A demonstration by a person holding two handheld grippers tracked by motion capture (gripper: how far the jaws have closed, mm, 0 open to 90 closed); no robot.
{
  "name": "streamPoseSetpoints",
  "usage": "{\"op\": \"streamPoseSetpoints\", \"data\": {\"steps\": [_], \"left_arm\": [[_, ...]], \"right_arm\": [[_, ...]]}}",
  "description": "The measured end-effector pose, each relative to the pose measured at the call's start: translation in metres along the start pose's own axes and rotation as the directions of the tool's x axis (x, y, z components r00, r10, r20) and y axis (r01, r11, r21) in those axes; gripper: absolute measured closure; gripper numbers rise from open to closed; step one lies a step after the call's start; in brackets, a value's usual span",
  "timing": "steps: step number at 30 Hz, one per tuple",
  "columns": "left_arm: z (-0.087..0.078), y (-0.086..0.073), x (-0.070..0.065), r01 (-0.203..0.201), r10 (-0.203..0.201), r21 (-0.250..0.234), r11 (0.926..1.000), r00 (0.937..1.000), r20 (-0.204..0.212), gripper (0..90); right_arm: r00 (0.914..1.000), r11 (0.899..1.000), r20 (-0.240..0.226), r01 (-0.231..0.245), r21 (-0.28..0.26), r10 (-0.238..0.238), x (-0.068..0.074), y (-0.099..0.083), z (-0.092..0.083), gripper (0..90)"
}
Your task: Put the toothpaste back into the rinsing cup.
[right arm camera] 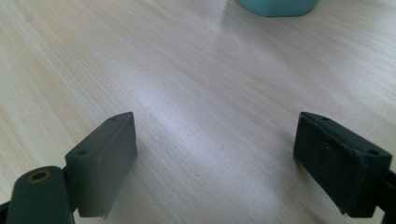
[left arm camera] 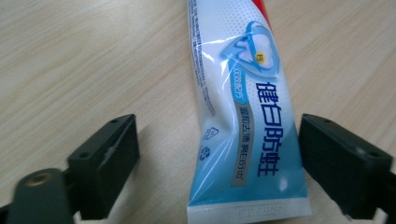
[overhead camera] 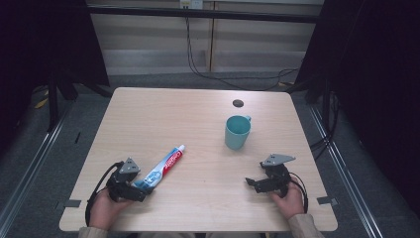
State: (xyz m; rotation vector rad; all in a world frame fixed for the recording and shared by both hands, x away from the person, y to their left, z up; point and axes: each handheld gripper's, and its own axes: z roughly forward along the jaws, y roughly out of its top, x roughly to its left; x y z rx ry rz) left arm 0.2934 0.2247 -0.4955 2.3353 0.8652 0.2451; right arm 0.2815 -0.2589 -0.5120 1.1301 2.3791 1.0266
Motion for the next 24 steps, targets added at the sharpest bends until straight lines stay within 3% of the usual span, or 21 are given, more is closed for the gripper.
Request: {"op": "streamPoseSetpoints", "data": {"steps": [5,7,10,11,13,17,19,22,24], "left_arm": [[0.001,0.006,0.000,0.011,-0.011,0.028,0.9995,0.9999,-0.001,16.3],[0.000,0.012,0.000,0.017,-0.018,0.048,0.9987,0.9996,0.023,16.8],[0.000,0.018,-0.002,-0.003,0.001,0.060,0.9982,0.9992,0.040,19.9],[0.000,0.024,-0.003,-0.012,0.009,0.084,0.9964,0.9993,0.036,20.5],[0.000,0.027,-0.002,-0.003,-0.001,0.092,0.9957,0.9991,0.043,21.7],[0.003,0.040,0.000,0.000,-0.007,0.133,0.9911,0.9986,0.052,27.5],[0.005,0.043,0.000,-0.015,0.011,0.157,0.9874,0.9995,0.030,26.4],[0.006,0.047,-0.002,-0.010,0.004,0.175,0.9846,0.9995,0.030,28.4],[0.008,0.053,-0.003,-0.005,-0.004,0.215,0.9765,0.9992,0.039,31.6]], "right_arm": [[1.0000,1.000,0.000,-0.001,0.000,0.001,0.000,0.000,0.000,12.9],[1.0000,1.000,0.000,-0.001,0.000,0.001,0.000,0.000,0.000,12.9],[1.0000,1.000,0.001,-0.001,0.001,0.001,0.000,0.000,0.000,12.9],[1.0000,1.000,0.000,-0.001,-0.001,0.001,0.000,0.000,0.000,12.9],[1.0000,1.000,0.000,-0.001,0.000,0.001,0.000,0.000,0.000,12.9],[1.0000,1.000,-0.001,-0.001,-0.001,0.001,0.000,0.000,0.000,13.0],[1.0000,1.000,0.000,-0.001,-0.001,0.001,0.000,0.000,0.000,13.0],[1.0000,1.000,0.000,-0.001,-0.001,0.001,0.000,0.000,0.000,13.0],[1.0000,1.000,-0.001,-0.002,0.000,0.002,0.000,0.000,0.000,13.0]]}}
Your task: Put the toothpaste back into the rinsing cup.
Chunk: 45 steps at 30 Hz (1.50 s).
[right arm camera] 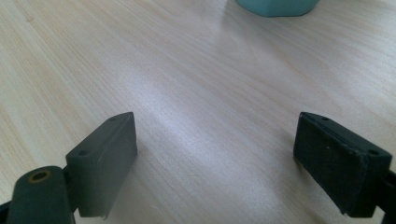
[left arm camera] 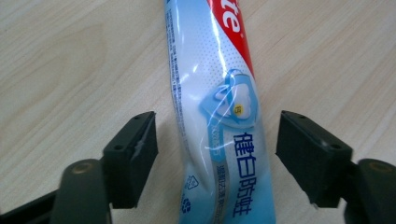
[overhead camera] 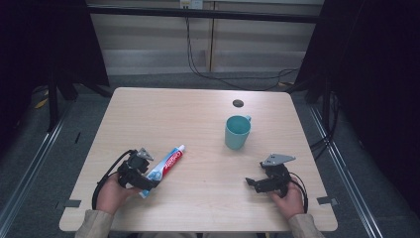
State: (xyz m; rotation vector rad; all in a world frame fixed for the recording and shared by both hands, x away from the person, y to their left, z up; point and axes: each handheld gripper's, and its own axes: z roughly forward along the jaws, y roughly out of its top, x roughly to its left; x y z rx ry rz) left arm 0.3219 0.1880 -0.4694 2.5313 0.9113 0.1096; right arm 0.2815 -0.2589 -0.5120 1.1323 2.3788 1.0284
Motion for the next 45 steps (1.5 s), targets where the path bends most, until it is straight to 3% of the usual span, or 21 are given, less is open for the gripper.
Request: {"op": "streamPoseSetpoints", "data": {"steps": [2,5,9,15,19,22,25,29,33,35,38,41,45], "left_arm": [[0.000,0.003,0.000,-0.011,0.011,0.006,0.9999,0.9998,-0.018,31.6],[0.001,0.005,0.000,0.005,-0.004,0.014,0.9999,1.0000,-0.009,31.3],[0.005,0.012,-0.002,-0.002,0.003,0.053,0.9986,1.0000,-0.009,31.8],[0.014,0.017,-0.006,0.023,-0.017,0.115,0.9931,0.9986,-0.049,32.7],[0.014,0.019,-0.007,0.008,-0.003,0.127,0.9919,0.9991,-0.043,36.0],[0.013,0.023,-0.006,0.029,-0.022,0.156,0.9873,0.9986,-0.049,42.3],[0.015,0.029,-0.008,0.064,-0.051,0.203,0.9770,0.9964,-0.068,44.3],[0.015,0.033,-0.008,0.076,-0.060,0.236,0.9687,0.9954,-0.075,48.1],[0.014,0.034,-0.009,0.070,-0.054,0.249,0.9661,0.9961,-0.070,55.7],[0.012,0.034,-0.005,0.067,-0.059,0.255,0.9647,0.9975,-0.039,59.1],[0.007,0.034,-0.003,0.068,-0.064,0.237,0.9691,0.9977,-0.022,73.2],[0.005,0.034,-0.003,0.038,-0.035,0.229,0.9727,0.9992,-0.018,74.7],[0.004,0.037,-0.007,0.027,-0.015,0.241,0.9702,0.9987,-0.048,75.4]], "right_arm": [[1.0000,1.000,0.000,-0.001,0.000,0.001,0.000,0.000,0.000,13.0],[1.0000,1.000,0.001,0.001,0.000,-0.001,0.000,0.000,0.000,12.9],[1.0000,1.000,0.001,0.001,-0.001,-0.001,0.000,0.000,0.000,12.9],[1.0000,1.000,0.001,0.000,0.000,0.000,0.000,0.000,0.000,12.9],[1.0000,1.000,0.001,0.000,0.000,0.000,0.000,0.000,0.000,12.9],[1.0000,1.000,0.001,0.000,0.000,0.000,0.000,0.000,0.000,12.9],[1.0000,1.000,0.002,0.001,0.000,-0.001,0.000,0.000,0.000,12.9],[1.0000,1.000,0.002,0.001,-0.001,-0.001,0.000,0.000,0.000,12.9],[1.0000,1.000,0.003,0.002,0.000,-0.002,0.000,0.000,0.000,12.9],[1.0000,1.000,0.003,0.001,0.001,-0.001,0.000,0.000,0.000,12.9],[1.0000,1.000,0.002,0.001,0.000,-0.001,0.000,0.000,0.000,12.9],[1.0000,1.000,0.005,-0.001,0.002,0.001,0.000,0.000,0.000,12.8],[1.0000,1.000,0.008,-0.003,0.003,0.003,0.001,0.000,0.000,12.7]]}}
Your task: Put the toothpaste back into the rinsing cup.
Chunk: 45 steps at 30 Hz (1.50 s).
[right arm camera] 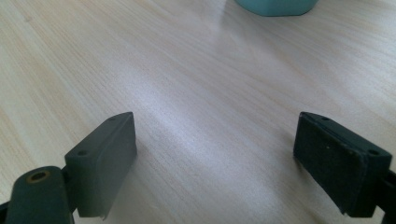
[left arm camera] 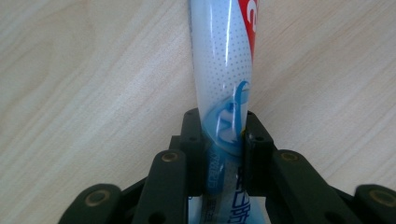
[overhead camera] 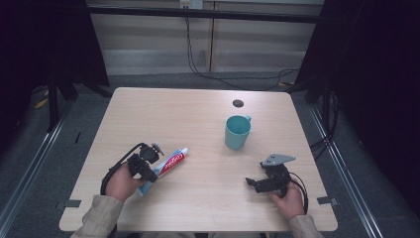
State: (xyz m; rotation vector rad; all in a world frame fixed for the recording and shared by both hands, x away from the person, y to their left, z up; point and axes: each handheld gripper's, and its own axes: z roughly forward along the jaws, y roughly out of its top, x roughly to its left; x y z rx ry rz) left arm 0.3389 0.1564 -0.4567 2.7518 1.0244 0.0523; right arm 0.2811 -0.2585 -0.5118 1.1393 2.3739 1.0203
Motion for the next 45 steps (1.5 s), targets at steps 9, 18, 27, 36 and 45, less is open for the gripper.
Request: {"op": "streamPoseSetpoints", "data": {"steps": [9,18,27,36,45], "left_arm": [[-0.014,0.009,-0.005,-0.026,0.025,-0.032,0.9991,0.9994,-0.024,75.7],[-0.027,0.022,-0.012,-0.058,0.056,-0.048,0.9971,0.9974,-0.046,75.9],[-0.031,0.036,-0.022,-0.089,0.088,-0.052,0.9946,0.9957,-0.029,75.9],[-0.032,0.057,-0.040,-0.143,0.143,-0.059,0.9880,0.9898,-0.007,75.9],[-0.028,0.077,-0.057,-0.180,0.185,-0.091,0.9794,0.9813,0.051,75.7]], "right_arm": [[1.0000,1.000,0.000,-0.001,0.001,0.001,0.000,0.000,0.000,12.3],[0.9998,1.000,-0.017,0.011,0.027,-0.010,-0.002,0.004,0.000,15.0],[0.9941,0.993,-0.041,0.103,0.053,-0.101,0.001,0.020,-0.005,20.3],[0.9589,0.959,-0.054,0.281,0.043,-0.279,0.018,0.050,-0.012,21.6],[0.9281,0.930,-0.075,0.367,0.025,-0.365,0.028,0.078,-0.017,20.6]]}}
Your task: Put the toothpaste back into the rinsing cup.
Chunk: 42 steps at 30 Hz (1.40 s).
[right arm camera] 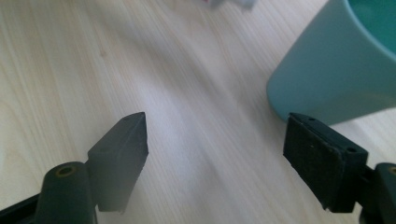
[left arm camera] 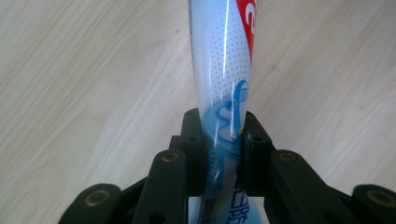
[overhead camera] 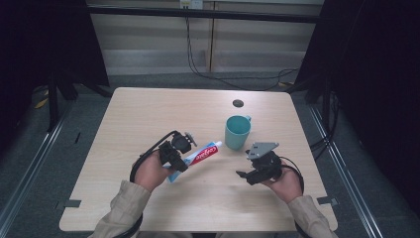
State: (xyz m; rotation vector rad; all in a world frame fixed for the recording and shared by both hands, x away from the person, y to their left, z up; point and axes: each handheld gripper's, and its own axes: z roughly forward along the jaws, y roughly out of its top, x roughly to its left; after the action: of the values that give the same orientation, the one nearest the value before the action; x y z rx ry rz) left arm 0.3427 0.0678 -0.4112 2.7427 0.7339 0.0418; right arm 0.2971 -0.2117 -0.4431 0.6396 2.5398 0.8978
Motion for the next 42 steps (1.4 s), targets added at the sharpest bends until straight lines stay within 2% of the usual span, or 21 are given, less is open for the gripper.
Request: {"op": "streamPoseSetpoints", "data": {"steps": [6,12,16,17,20,21,30,38,42], "left_arm": [[0.005,0.008,-0.008,-0.022,0.022,-0.008,0.9997,0.9991,0.037,75.7],[0.008,0.015,-0.013,-0.034,0.034,-0.009,0.9994,0.9981,0.051,75.7],[0.010,0.020,-0.016,-0.053,0.054,-0.007,0.9986,0.9963,0.067,75.6],[0.011,0.021,-0.017,-0.046,0.047,-0.012,0.9989,0.9962,0.073,75.6],[0.013,0.023,-0.019,-0.050,0.051,-0.014,0.9987,0.9955,0.080,75.6],[0.014,0.025,-0.020,-0.056,0.057,-0.010,0.9984,0.9948,0.085,75.5],[0.015,0.032,-0.025,-0.080,0.081,-0.015,0.9967,0.9923,0.093,75.4],[0.015,0.034,-0.025,-0.069,0.071,-0.020,0.9974,0.9921,0.103,75.3],[0.013,0.036,-0.025,-0.090,0.092,-0.021,0.9957,0.9901,0.106,75.3]], "right_arm": [[0.9980,0.998,-0.015,0.061,-0.014,-0.061,0.005,0.017,0.002,19.8],[0.9931,0.993,-0.024,0.115,-0.017,-0.115,0.012,0.033,0.005,19.5],[0.9868,0.987,-0.028,0.159,-0.021,-0.159,0.014,0.039,0.007,18.8],[0.9850,0.985,-0.033,0.169,-0.021,-0.170,0.013,0.040,0.007,19.3],[0.9829,0.983,-0.034,0.180,-0.017,-0.181,0.014,0.041,0.007,18.8],[0.9780,0.979,-0.033,0.206,-0.014,-0.206,0.014,0.043,0.007,19.3],[0.9707,0.971,-0.031,0.238,-0.015,-0.238,0.016,0.045,0.006,20.5],[0.9652,0.966,-0.039,0.259,-0.003,-0.259,0.018,0.044,0.011,19.8],[0.9634,0.964,-0.030,0.266,-0.007,-0.266,0.020,0.045,0.013,19.6]]}}
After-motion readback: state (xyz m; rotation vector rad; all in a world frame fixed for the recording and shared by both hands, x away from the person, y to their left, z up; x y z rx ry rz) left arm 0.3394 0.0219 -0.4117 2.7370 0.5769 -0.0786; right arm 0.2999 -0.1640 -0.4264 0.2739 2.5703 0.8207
